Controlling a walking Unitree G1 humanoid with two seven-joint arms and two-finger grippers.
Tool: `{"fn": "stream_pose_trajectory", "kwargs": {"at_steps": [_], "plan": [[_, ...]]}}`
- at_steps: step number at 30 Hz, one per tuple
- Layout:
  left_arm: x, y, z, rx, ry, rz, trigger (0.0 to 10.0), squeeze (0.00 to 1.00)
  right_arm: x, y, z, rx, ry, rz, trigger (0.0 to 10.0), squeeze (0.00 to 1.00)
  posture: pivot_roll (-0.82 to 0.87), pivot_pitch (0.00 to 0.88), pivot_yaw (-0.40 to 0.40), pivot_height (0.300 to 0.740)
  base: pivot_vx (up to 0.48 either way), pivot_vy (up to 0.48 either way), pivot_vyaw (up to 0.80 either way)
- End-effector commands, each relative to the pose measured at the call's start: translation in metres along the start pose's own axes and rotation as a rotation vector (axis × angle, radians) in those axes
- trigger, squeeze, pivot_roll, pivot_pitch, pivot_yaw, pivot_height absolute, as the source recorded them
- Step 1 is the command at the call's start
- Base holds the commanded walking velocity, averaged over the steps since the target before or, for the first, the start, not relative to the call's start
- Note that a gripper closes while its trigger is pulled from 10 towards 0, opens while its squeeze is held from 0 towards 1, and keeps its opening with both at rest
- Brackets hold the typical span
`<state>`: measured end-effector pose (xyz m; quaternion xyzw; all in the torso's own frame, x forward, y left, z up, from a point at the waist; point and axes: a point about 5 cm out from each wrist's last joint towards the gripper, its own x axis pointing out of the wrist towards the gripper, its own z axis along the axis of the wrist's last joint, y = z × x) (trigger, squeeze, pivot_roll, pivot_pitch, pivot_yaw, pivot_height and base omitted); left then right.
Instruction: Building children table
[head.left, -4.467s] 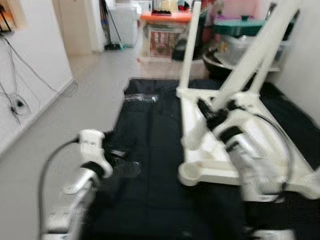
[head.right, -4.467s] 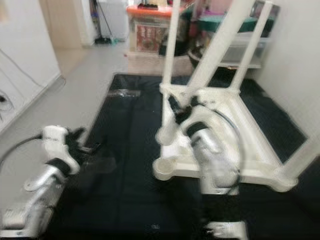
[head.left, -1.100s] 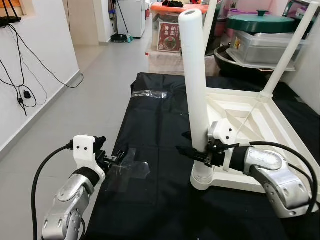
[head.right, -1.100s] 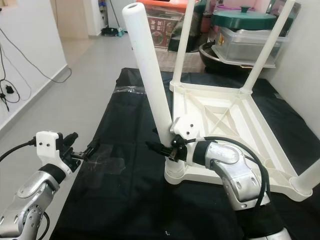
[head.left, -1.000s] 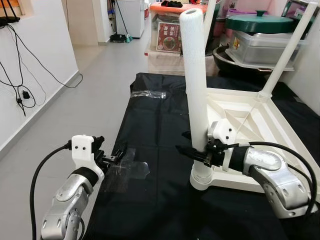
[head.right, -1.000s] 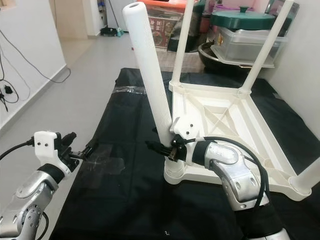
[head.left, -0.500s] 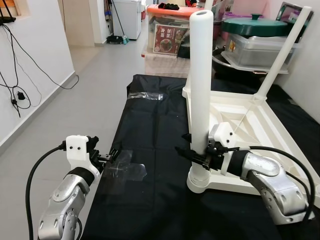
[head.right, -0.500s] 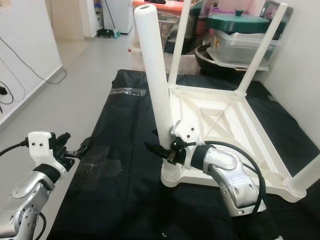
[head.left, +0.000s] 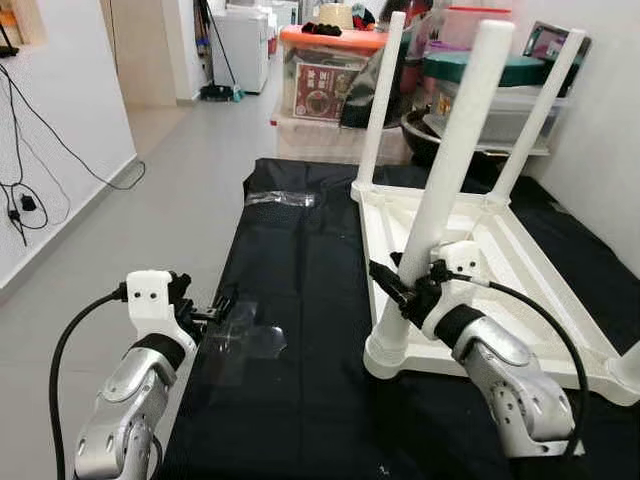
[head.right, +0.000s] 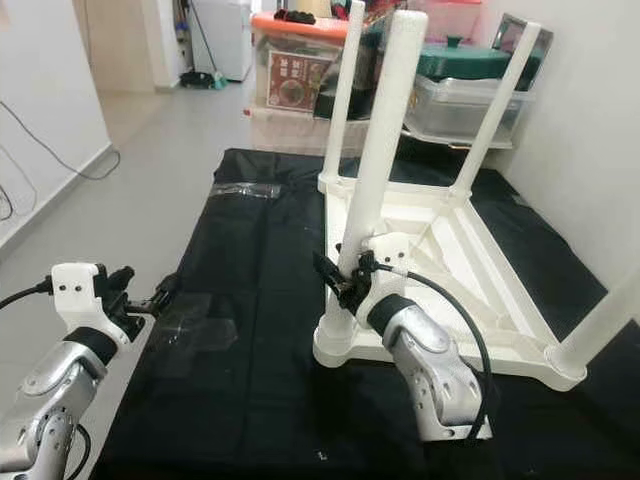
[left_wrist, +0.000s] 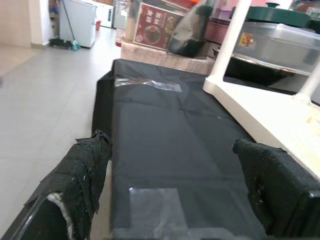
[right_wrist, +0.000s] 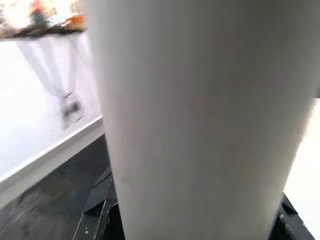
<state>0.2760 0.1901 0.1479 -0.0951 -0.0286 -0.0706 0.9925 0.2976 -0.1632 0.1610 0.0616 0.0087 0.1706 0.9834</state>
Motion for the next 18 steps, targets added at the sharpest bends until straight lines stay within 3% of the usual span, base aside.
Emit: {"fn": "stream_pose_trajectory", "kwargs": {"at_steps": [1, 2, 3, 5, 8, 10, 11, 13, 18], "plan": [[0.002, 0.003, -0.001, 0.007, 0.015, 0.009, 10.0, 0.00, -0.013, -0.027, -0.022, 0.067, 0.077, -0.247, 10.0, 0.00, -0.03, 0.000, -0.076, 0.740, 0.000, 0.000, 0.00], [0.002, 0.003, -0.001, 0.007, 0.015, 0.009, 10.0, 0.00, -0.013, -0.027, -0.022, 0.067, 0.077, -0.247, 10.0, 0.00, -0.03, 0.000, -0.076, 0.740, 0.000, 0.000, 0.00], [0.003, 0.005, -0.001, 0.013, 0.016, 0.014, 10.0, 0.00, -0.020, -0.031, -0.023, 0.070, 0.051, -0.353, 10.0, 0.00, -0.04, 0.000, -0.074, 0.740, 0.000, 0.000, 0.00], [0.003, 0.006, -0.001, 0.015, 0.016, 0.018, 10.0, 0.00, -0.027, -0.031, -0.020, 0.053, 0.013, -0.415, 10.0, 0.00, -0.04, 0.000, -0.069, 0.740, 0.000, 0.000, 0.00], [0.003, 0.006, -0.001, 0.018, 0.018, 0.021, 10.0, 0.00, -0.033, -0.029, -0.018, 0.047, -0.017, -0.453, 10.0, 0.00, -0.04, 0.000, -0.065, 0.740, 0.000, 0.000, 0.00], [0.002, 0.007, -0.002, 0.023, 0.022, 0.027, 10.0, 0.00, -0.044, -0.036, -0.016, 0.051, -0.038, -0.609, 10.0, 0.00, -0.04, 0.000, -0.064, 0.740, 0.000, 0.000, 0.00], [0.002, 0.007, -0.002, 0.023, 0.022, 0.027, 10.0, 0.00, -0.044, -0.036, -0.016, 0.051, -0.038, -0.609, 10.0, 0.00, -0.04, 0.000, -0.064, 0.740, 0.000, 0.000, 0.00], [0.003, 0.008, -0.001, 0.026, 0.019, 0.035, 10.0, 0.00, -0.052, -0.044, -0.017, 0.066, -0.031, -0.740, 10.0, 0.00, -0.04, 0.000, -0.064, 0.740, 0.000, 0.000, 0.00], [0.004, 0.010, 0.000, 0.032, 0.016, 0.046, 10.0, 0.00, -0.056, -0.047, -0.020, 0.092, -0.009, -0.817, 10.0, 0.00, -0.04, 0.000, -0.064, 0.740, 0.000, 0.000, 0.00]]}}
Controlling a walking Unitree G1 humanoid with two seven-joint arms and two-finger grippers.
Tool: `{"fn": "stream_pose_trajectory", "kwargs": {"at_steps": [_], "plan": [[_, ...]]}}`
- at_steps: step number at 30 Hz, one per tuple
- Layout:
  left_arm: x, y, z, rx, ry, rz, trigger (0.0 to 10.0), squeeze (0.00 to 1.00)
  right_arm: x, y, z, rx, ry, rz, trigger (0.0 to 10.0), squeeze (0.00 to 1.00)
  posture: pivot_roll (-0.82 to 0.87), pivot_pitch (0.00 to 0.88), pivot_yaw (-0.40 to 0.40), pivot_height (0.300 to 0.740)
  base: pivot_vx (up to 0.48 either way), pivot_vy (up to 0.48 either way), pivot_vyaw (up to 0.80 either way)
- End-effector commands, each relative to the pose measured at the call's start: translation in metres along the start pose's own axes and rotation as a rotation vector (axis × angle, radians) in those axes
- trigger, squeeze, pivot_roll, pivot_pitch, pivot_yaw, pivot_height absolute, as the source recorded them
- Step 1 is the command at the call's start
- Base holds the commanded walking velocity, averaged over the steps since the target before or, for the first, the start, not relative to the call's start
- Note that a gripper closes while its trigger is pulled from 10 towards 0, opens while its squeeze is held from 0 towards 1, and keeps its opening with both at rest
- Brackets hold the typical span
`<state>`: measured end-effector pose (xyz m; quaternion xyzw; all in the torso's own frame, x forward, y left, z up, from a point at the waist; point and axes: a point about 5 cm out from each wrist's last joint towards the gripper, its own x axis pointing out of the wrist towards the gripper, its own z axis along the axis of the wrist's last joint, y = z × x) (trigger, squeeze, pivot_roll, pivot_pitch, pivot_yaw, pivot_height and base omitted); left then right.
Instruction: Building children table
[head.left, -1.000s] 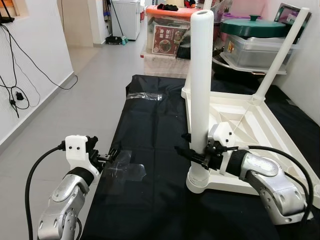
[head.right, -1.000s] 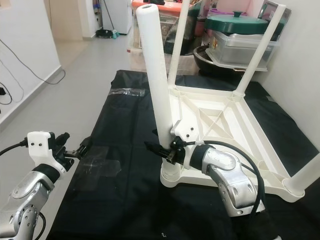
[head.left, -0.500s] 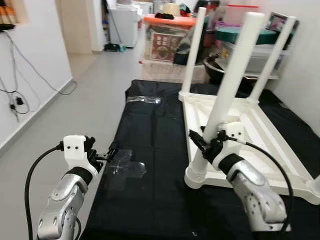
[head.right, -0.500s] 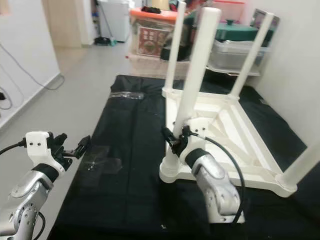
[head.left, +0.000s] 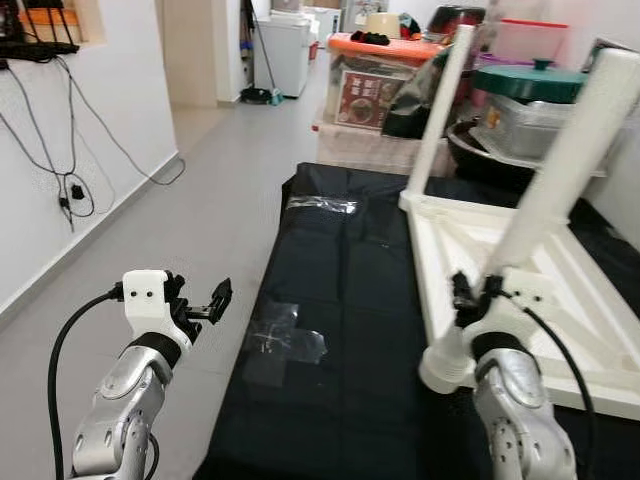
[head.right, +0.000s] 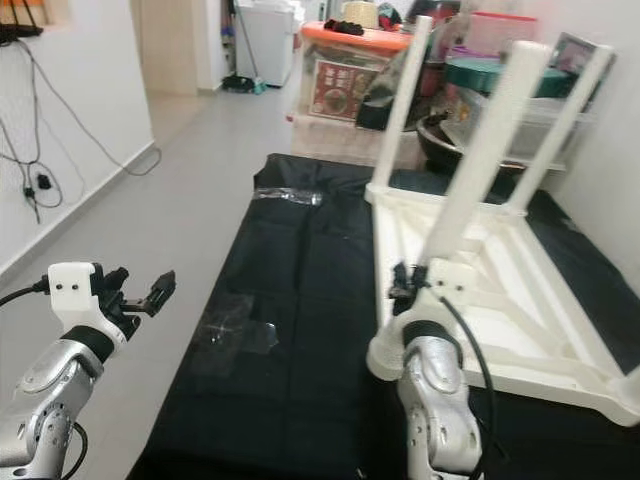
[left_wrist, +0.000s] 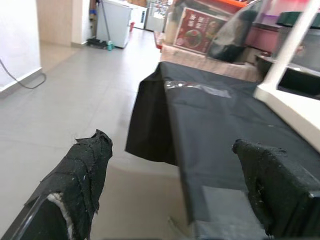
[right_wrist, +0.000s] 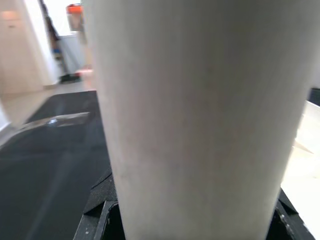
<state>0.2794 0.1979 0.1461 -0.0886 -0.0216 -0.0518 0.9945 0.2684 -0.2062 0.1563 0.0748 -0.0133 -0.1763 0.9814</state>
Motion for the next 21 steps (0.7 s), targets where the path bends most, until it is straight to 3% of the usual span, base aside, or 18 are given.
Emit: {"fn": "stream_pose_trajectory", "kwargs": {"at_steps": [1, 14, 15, 17, 18, 19, 20, 21], "plan": [[0.002, 0.002, 0.000, 0.020, 0.006, 0.011, 10.0, 0.00, -0.002, -0.022, -0.019, 0.032, 0.101, -0.144, 10.0, 0.00, -0.04, 0.000, -0.063, 0.740, 0.000, 0.000, 0.00], [0.004, 0.001, -0.002, 0.024, 0.015, 0.014, 10.0, 0.00, -0.002, -0.014, -0.012, 0.052, 0.079, -0.107, 10.0, 0.00, -0.04, 0.000, -0.061, 0.740, 0.000, 0.000, 0.00], [0.005, 0.000, -0.002, 0.023, 0.016, 0.011, 10.0, 0.00, -0.002, -0.010, -0.009, 0.057, 0.065, -0.081, 10.0, 0.06, -0.05, 0.000, -0.060, 0.740, 0.000, 0.000, 0.00], [0.005, -0.001, -0.003, 0.022, 0.017, 0.008, 10.0, 0.00, -0.002, -0.008, -0.007, 0.060, 0.057, -0.067, 10.0, 0.06, -0.05, 0.000, -0.061, 0.740, 0.000, 0.000, 0.00], [0.005, -0.001, -0.003, 0.022, 0.018, 0.007, 10.0, 0.00, -0.002, -0.006, -0.004, 0.061, 0.047, -0.055, 10.0, 0.29, -0.05, 0.000, -0.061, 0.740, 0.000, 0.000, 0.00], [0.005, -0.001, -0.003, 0.022, 0.018, 0.007, 10.0, 0.00, -0.002, -0.006, -0.004, 0.061, 0.047, -0.055, 10.0, 0.29, -0.05, 0.000, -0.061, 0.740, 0.000, 0.000, 0.00], [0.005, -0.001, -0.003, 0.022, 0.018, 0.006, 10.0, 0.00, -0.002, -0.004, -0.001, 0.066, 0.035, -0.045, 10.0, 0.82, -0.05, 0.000, -0.060, 0.740, 0.000, 0.000, 0.00], [0.005, -0.001, -0.003, 0.023, 0.019, 0.005, 10.0, 0.00, -0.002, -0.003, 0.003, 0.070, 0.016, -0.036, 10.0, 1.00, -0.05, 0.000, -0.059, 0.740, 0.000, 0.000, 0.00]]}}
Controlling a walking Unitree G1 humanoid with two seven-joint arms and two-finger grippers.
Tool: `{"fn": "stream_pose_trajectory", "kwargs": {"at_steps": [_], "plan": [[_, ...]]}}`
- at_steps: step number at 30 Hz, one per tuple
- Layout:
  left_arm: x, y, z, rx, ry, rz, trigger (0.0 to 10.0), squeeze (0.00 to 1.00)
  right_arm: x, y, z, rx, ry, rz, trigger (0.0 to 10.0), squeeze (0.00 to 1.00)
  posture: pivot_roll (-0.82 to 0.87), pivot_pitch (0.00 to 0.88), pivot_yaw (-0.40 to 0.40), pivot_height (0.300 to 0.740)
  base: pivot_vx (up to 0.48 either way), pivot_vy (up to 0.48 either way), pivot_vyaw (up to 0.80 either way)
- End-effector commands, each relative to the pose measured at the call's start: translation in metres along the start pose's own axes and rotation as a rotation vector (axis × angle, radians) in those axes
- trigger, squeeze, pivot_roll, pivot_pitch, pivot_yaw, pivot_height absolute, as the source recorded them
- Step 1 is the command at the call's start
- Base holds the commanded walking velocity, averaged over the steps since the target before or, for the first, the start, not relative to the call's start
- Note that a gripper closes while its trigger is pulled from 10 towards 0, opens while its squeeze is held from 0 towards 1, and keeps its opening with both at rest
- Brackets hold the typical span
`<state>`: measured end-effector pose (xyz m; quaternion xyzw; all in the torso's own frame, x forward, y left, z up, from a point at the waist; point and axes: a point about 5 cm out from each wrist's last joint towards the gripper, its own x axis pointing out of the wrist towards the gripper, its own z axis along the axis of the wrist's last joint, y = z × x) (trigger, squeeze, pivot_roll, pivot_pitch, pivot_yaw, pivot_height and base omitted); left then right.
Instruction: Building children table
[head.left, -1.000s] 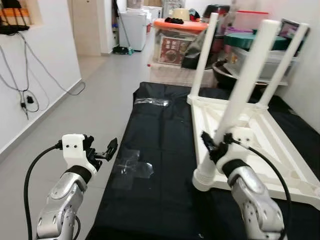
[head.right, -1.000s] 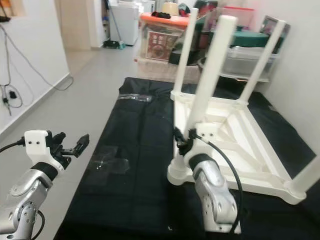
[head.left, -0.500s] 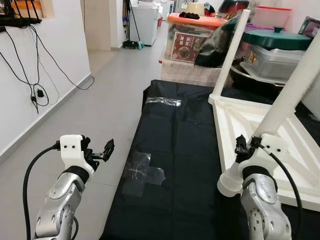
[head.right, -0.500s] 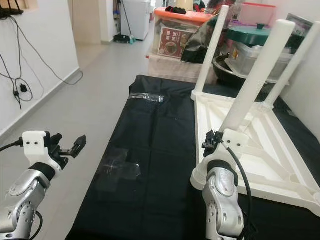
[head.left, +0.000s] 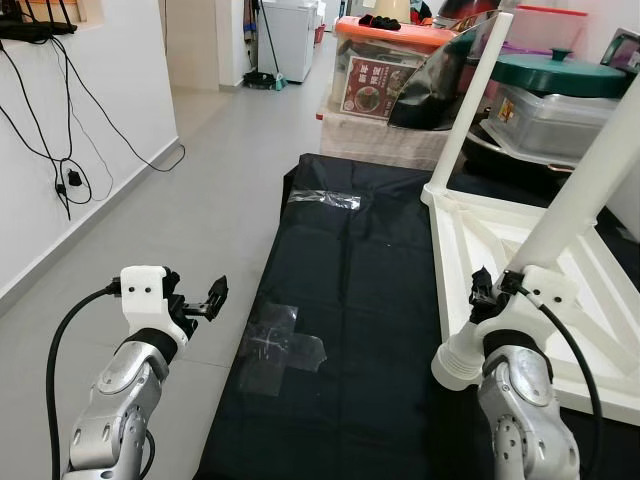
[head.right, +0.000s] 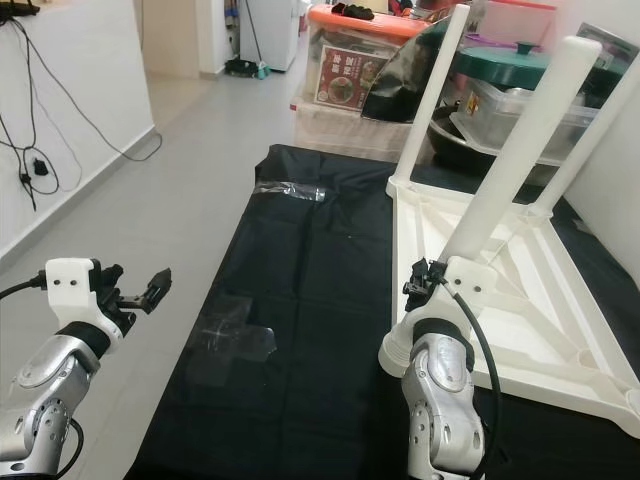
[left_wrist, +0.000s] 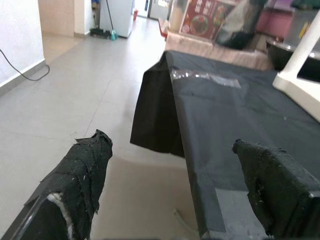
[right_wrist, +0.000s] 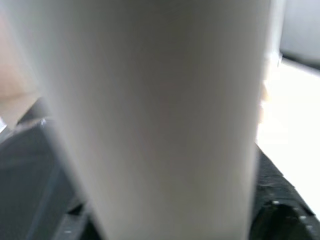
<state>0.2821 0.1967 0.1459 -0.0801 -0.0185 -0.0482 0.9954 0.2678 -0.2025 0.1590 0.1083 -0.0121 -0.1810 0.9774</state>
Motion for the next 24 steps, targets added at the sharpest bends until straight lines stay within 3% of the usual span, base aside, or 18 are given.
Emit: {"fn": "stream_pose_trajectory", "kwargs": {"at_steps": [1, 15, 20, 24], "plan": [[0.002, -0.001, -0.003, 0.006, 0.013, -0.003, 10.0, 0.00, 0.000, -0.006, 0.005, 0.006, -0.012, -0.018, 10.0, 1.00, -0.05, 0.000, -0.060, 0.740, 0.000, 0.000, 0.00], [0.004, -0.002, -0.003, 0.005, 0.013, -0.011, 10.0, 0.00, 0.005, 0.001, 0.035, 0.013, -0.124, 0.057, 10.0, 1.00, -0.07, 0.000, -0.057, 0.740, 0.000, 0.000, 0.00], [0.005, -0.004, -0.004, 0.007, 0.014, -0.025, 10.0, 0.00, 0.007, 0.011, 0.055, 0.023, -0.173, 0.179, 10.0, 1.00, -0.08, 0.000, -0.054, 0.740, 0.000, 0.000, 0.00], [0.005, -0.005, -0.005, 0.007, 0.015, -0.029, 10.0, 0.00, 0.010, 0.013, 0.058, 0.014, -0.161, 0.235, 10.0, 1.00, -0.08, 0.000, -0.052, 0.740, 0.000, 0.000, 0.00]]}}
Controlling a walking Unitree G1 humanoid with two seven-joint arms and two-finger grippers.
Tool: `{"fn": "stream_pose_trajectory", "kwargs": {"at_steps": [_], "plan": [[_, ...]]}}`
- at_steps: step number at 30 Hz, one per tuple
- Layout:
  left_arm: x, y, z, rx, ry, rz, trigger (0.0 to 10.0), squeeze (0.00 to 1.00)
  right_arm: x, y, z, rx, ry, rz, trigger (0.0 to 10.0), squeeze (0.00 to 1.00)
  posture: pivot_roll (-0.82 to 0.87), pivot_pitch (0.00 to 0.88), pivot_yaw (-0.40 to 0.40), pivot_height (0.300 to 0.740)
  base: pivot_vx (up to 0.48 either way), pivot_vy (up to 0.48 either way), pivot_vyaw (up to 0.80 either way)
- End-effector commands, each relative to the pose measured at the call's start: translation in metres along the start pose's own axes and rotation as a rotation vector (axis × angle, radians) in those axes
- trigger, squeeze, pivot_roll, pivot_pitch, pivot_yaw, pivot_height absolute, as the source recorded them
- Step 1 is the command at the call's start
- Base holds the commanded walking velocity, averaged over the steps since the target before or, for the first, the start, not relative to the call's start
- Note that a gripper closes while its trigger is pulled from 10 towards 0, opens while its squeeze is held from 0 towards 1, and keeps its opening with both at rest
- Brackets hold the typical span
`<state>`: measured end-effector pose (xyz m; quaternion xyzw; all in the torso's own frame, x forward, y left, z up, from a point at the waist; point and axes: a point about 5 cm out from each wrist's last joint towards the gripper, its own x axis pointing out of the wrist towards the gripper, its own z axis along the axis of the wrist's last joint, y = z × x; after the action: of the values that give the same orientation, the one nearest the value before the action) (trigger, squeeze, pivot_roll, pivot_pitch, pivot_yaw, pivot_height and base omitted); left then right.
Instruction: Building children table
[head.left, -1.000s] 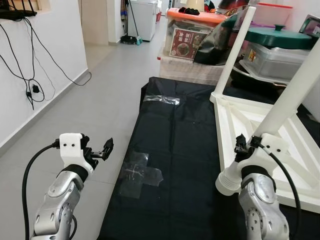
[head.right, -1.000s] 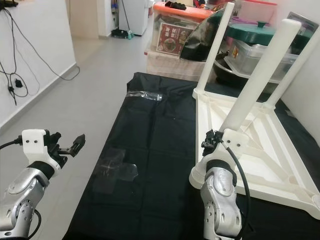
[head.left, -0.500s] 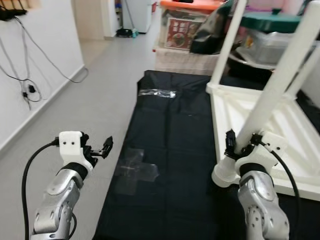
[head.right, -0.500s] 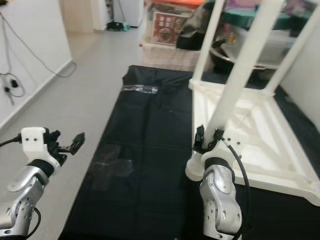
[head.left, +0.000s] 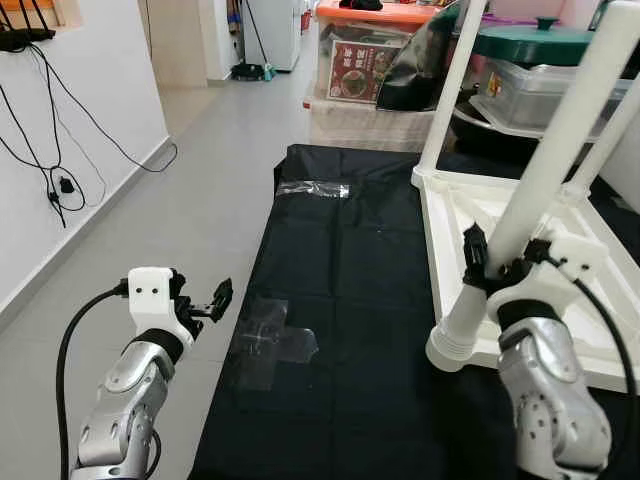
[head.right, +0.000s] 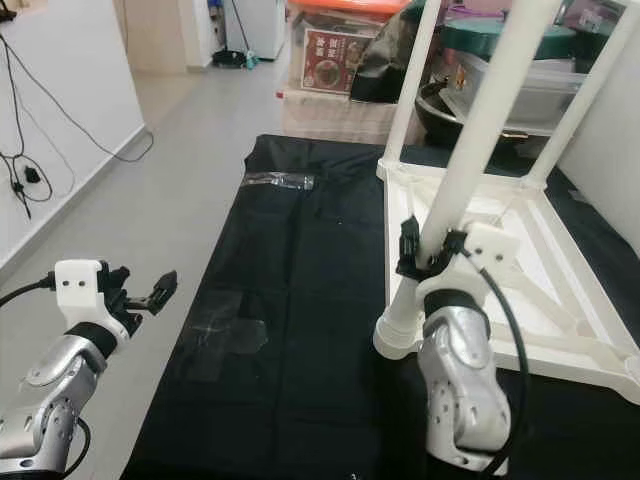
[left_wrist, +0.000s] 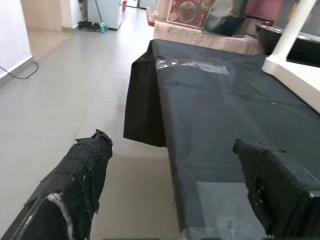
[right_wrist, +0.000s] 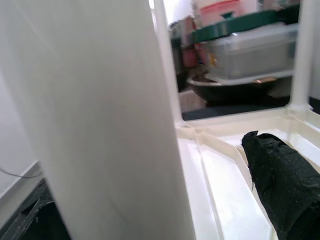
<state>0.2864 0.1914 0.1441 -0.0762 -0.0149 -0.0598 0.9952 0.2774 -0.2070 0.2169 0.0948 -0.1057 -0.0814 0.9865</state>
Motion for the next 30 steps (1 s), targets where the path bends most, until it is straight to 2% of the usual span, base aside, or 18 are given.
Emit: {"fn": "stream_pose_trajectory", "kwargs": {"at_steps": [1, 3, 4, 5, 8, 10, 12, 13, 17, 19, 21, 22, 23, 25, 26, 27, 28, 30], "plan": [[0.001, -0.001, -0.002, 0.000, 0.005, -0.008, 10.0, 0.00, 0.002, 0.000, 0.002, 0.001, 0.009, 0.033, 10.0, 1.00, -0.08, 0.000, -0.052, 0.740, 0.000, 0.000, 0.00], [0.001, -0.001, -0.003, 0.000, 0.006, -0.011, 10.0, 0.00, 0.005, -0.003, 0.003, -0.022, 0.013, 0.050, 10.0, 1.00, -0.09, 0.000, -0.052, 0.740, 0.000, 0.000, 0.00], [0.001, -0.002, -0.003, 0.000, 0.007, -0.013, 10.0, 0.00, 0.010, -0.007, 0.005, -0.045, 0.021, 0.074, 10.0, 0.89, -0.09, 0.000, -0.051, 0.740, 0.000, 0.000, 0.00], [0.001, -0.002, -0.004, 0.001, 0.008, -0.015, 10.0, 0.00, 0.017, -0.013, 0.008, -0.083, 0.026, 0.091, 10.0, 0.00, -0.09, 0.000, -0.051, 0.740, 0.000, 0.000, 0.00], [0.001, -0.002, -0.004, 0.002, 0.009, -0.017, 10.0, 0.00, 0.022, -0.018, 0.011, -0.107, 0.030, 0.102, 10.0, 0.00, -0.09, 0.000, -0.051, 0.740, 0.000, 0.000, 0.00], [0.002, -0.002, -0.005, 0.003, 0.010, -0.017, 10.0, 0.00, 0.037, -0.032, 0.011, -0.149, 0.102, 0.148, 10.0, 0.00, -0.09, 0.000, -0.055, 0.740, 0.000, 0.000, 0.00], [0.002, -0.001, -0.005, 0.003, 0.011, -0.016, 10.0, 0.00, 0.045, -0.040, 0.011, -0.153, 0.172, 0.227, 10.0, 0.00, -0.09, 0.000, -0.058, 0.740, 0.000, 0.000, 0.00], [0.002, -0.001, -0.005, 0.003, 0.011, -0.016, 10.0, 0.00, 0.045, -0.040, 0.011, -0.153, 0.172, 0.227, 10.0, 0.00, -0.09, 0.000, -0.058, 0.740, 0.000, 0.000, 0.00], [0.002, -0.002, -0.007, 0.004, 0.013, -0.017, 10.0, 0.00, 0.051, -0.046, 0.010, -0.185, 0.237, 0.387, 10.0, 0.00, -0.09, 0.000, -0.066, 0.740, 0.000, 0.000, 0.00], [0.002, -0.002, -0.007, 0.004, 0.013, -0.017, 10.0, 0.00, 0.051, -0.046, 0.010, -0.185, 0.237, 0.387, 10.0, 0.00, -0.09, 0.000, -0.066, 0.740, 0.000, 0.000, 0.00], [0.003, -0.002, -0.007, 0.004, 0.012, -0.016, 10.0, 0.00, 0.055, -0.049, 0.011, -0.215, 0.247, 0.439, 10.0, 0.00, -0.09, 0.000, -0.068, 0.740, 0.000, 0.000, 0.00], [0.003, -0.002, -0.007, 0.003, 0.011, -0.014, 10.0, 0.00, 0.060, -0.052, 0.012, -0.233, 0.257, 0.474, 4.6, 0.00, -0.09, 0.000, -0.070, 0.740, 0.000, 0.000, 0.00], [0.003, -0.002, -0.007, 0.003, 0.011, -0.014, 10.0, 0.00, 0.060, -0.052, 0.012, -0.233, 0.257, 0.474, 4.6, 0.00, -0.09, 0.000, -0.070, 0.740, 0.000, 0.000, 0.00], [0.002, -0.001, -0.008, 0.002, 0.010, -0.011, 10.0, 0.00, 0.072, -0.062, 0.017, -0.238, 0.266, 0.505, 2.0, 0.00, -0.08, 0.000, -0.082, 0.740, 0.000, 0.000, 0.00], [0.002, -0.001, -0.008, 0.002, 0.010, -0.011, 10.0, 0.00, 0.072, -0.062, 0.017, -0.238, 0.266, 0.505, 2.0, 0.00, -0.08, 0.000, -0.082, 0.740, 0.000, 0.000, 0.00], [0.001, -0.001, -0.008, 0.003, 0.011, -0.008, 10.0, 0.00, 0.075, -0.067, 0.018, -0.230, 0.273, 0.514, 0.0, 0.00, -0.08, 0.000, -0.083, 0.740, 0.000, 0.000, 0.00], [0.001, -0.001, -0.008, 0.003, 0.011, -0.008, 10.0, 0.00, 0.075, -0.067, 0.018, -0.230, 0.273, 0.514, 0.0, 0.00, -0.08, 0.000, -0.083, 0.740, 0.000, 0.000, 0.00], [-0.001, 0.001, -0.009, 0.004, 0.012, -0.005, 10.0, 0.00, 0.079, -0.078, 0.016, -0.237, 0.289, 0.521, 0.0, 0.00, -0.07, 0.000, -0.087, 0.740, 0.000, 0.000, 0.00]]}}
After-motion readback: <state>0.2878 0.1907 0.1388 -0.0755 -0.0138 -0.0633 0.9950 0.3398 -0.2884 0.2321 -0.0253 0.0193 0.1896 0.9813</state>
